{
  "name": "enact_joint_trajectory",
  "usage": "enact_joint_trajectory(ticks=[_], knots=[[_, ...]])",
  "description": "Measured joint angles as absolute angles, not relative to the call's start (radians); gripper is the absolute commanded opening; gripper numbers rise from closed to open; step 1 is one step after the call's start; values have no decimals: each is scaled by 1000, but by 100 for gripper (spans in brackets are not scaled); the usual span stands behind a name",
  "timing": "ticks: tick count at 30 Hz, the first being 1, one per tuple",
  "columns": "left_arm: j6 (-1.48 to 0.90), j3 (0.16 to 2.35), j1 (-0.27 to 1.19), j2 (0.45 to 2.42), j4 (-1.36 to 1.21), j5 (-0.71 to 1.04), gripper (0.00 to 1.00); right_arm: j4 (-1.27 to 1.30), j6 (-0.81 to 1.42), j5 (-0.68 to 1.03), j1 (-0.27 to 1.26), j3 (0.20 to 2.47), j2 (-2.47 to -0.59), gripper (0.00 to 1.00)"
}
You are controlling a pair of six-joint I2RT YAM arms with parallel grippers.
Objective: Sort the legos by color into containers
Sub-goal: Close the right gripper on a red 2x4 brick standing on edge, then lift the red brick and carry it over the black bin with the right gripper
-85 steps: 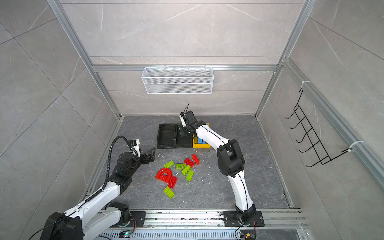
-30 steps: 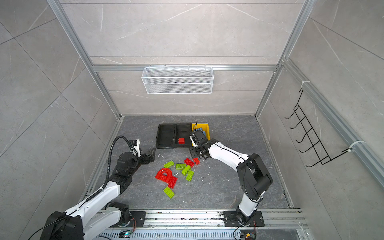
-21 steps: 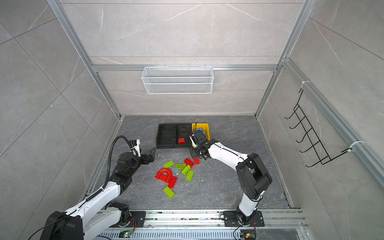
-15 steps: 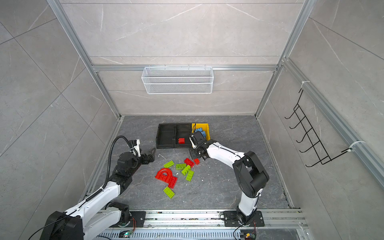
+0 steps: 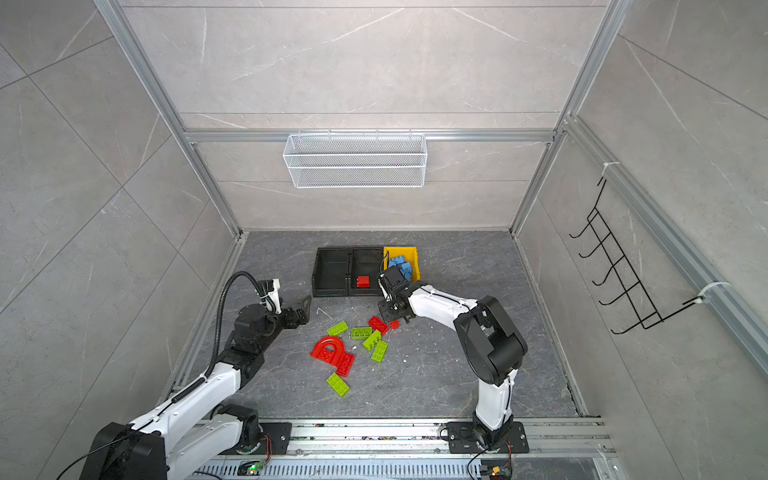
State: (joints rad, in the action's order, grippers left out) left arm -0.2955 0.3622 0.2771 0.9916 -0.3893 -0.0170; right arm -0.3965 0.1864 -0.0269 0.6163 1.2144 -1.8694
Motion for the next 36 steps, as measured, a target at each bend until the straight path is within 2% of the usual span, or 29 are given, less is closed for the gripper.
enact_joint_trajectory(ticks=[14, 23, 36], knots=[[-295, 362, 277, 992, -389, -17, 100, -372, 187, -19, 604, 1214, -1891, 41], [-295, 362, 277, 992, -389, -18, 100, -368, 187, -20, 604, 1214, -1891, 31], [-295, 362, 277, 992, -389, -18, 100, -369, 187, -19, 604, 1214, -1868, 29]])
